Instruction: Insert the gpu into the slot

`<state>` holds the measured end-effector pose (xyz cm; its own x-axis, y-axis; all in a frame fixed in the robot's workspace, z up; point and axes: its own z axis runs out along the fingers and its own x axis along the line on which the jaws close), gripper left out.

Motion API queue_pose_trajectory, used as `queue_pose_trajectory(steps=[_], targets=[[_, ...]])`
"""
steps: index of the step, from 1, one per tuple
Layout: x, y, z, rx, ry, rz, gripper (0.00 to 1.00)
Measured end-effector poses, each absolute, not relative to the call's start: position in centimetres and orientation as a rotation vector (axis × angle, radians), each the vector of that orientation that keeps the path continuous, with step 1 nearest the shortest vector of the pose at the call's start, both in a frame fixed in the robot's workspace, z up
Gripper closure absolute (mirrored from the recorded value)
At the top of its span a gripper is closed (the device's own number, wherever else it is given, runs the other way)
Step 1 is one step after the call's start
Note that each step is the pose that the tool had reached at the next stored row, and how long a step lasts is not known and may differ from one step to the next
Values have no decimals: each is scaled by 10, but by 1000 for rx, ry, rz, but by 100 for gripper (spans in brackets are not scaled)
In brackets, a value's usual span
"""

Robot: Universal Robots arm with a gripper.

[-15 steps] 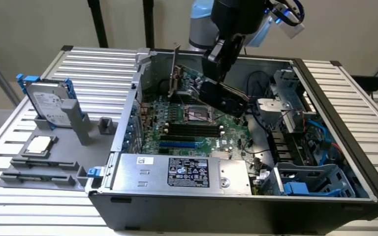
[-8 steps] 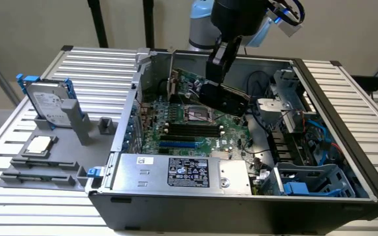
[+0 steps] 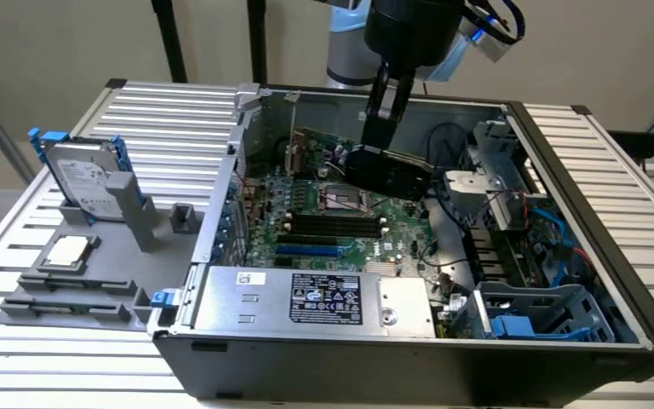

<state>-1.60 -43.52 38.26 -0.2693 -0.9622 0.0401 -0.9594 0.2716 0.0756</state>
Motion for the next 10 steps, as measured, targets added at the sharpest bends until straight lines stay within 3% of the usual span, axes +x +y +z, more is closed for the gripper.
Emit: queue_pose_trajectory(steps=[10], targets=[[-20,-435,371,2010,-2315,-42,74]])
